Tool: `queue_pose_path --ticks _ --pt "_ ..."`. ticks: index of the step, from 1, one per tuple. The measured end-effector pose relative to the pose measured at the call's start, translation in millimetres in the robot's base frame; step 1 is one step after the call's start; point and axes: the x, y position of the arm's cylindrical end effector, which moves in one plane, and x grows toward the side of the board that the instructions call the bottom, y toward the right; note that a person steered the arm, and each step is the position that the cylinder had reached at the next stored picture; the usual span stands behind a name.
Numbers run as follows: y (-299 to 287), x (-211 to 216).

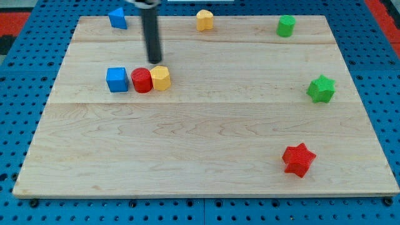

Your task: Move the yellow hexagon away from the red circle

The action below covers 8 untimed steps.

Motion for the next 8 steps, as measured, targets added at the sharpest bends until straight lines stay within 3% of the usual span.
queue_pose_path --ticks 3,4,5,8 --pt "69 62" --pt "68 115" --pt "64 134" --pt "35 153"
